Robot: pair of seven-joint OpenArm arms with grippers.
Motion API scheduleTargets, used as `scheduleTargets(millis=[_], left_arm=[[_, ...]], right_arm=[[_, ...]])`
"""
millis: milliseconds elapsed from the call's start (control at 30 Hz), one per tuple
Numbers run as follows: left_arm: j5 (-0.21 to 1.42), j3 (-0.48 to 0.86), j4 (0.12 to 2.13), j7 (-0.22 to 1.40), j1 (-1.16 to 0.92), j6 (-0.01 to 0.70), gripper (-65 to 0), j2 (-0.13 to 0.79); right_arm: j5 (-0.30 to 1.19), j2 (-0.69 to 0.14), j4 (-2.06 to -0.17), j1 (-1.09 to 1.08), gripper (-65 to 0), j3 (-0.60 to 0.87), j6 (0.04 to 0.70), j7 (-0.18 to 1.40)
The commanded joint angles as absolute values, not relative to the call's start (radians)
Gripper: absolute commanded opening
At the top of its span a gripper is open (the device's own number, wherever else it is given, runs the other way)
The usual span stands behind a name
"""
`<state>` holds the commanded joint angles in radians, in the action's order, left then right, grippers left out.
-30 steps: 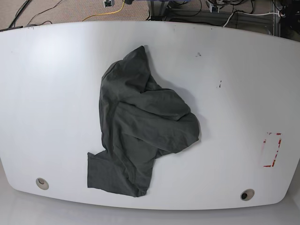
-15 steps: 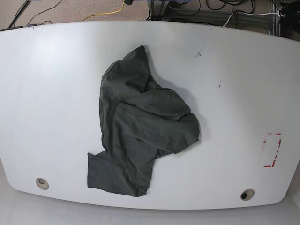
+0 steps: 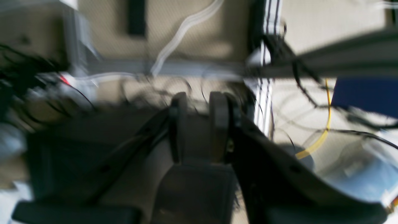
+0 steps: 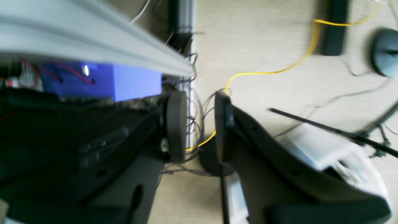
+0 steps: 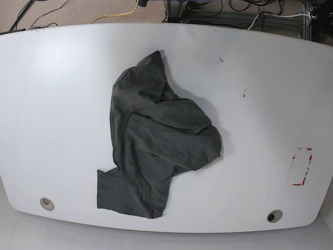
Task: Layout the t-shirt on the table in an organized manner, then fold the t-shirt properly
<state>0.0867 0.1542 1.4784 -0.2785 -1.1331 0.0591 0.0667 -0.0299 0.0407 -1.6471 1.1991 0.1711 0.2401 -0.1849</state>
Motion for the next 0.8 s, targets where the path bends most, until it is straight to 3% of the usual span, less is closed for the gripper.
scheduleTargets(millis=[433, 800], left_arm=[[0.243, 0.159, 1.882, -0.278, -1.302, 0.059, -53.3, 0.073], [0.239, 0.153, 1.988, -0.278, -1.221, 0.059, -53.3, 0.073]], right_arm=[[0.097, -0.019, -1.977, 1.328, -50.7, 0.179, 0.240, -0.185], [0.099, -0.021, -2.020, 1.156, -50.7, 0.213, 0.240, -0.185]])
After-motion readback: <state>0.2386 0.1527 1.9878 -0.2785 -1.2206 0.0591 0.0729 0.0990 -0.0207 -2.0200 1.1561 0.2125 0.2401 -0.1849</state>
